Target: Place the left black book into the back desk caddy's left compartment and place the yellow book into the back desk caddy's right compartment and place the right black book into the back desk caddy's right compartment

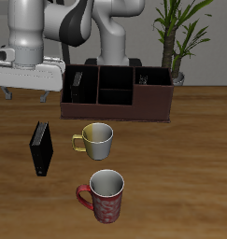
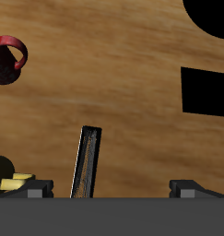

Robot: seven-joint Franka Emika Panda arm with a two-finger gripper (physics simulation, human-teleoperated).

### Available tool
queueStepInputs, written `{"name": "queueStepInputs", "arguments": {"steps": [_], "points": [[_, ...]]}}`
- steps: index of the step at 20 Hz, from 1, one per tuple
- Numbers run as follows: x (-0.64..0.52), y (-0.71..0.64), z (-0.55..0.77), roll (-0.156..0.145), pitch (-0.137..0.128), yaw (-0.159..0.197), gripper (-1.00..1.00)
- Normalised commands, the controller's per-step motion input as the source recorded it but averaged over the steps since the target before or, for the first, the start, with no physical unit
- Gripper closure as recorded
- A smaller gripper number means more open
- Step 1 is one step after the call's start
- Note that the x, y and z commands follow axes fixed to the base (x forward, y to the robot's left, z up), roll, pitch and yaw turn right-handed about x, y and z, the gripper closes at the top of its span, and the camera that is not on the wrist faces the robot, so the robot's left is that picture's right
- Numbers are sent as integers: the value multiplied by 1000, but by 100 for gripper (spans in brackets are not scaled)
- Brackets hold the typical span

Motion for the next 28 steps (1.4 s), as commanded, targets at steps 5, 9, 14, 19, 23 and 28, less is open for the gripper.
{"name": "queueStepInputs", "arguments": {"steps": [5,9,14,19,23,28], "points": [[187,53,-80,1,-9,-26,-100],[211,-26,-58,-34,-14,-24,-100],[180,17,-158,3,1,-35,-100],[187,54,-314,-5,26,-37,-100],[129,130,-373,4,48,12,-100],[-35,172,-286,30,41,-33,-100]]}}
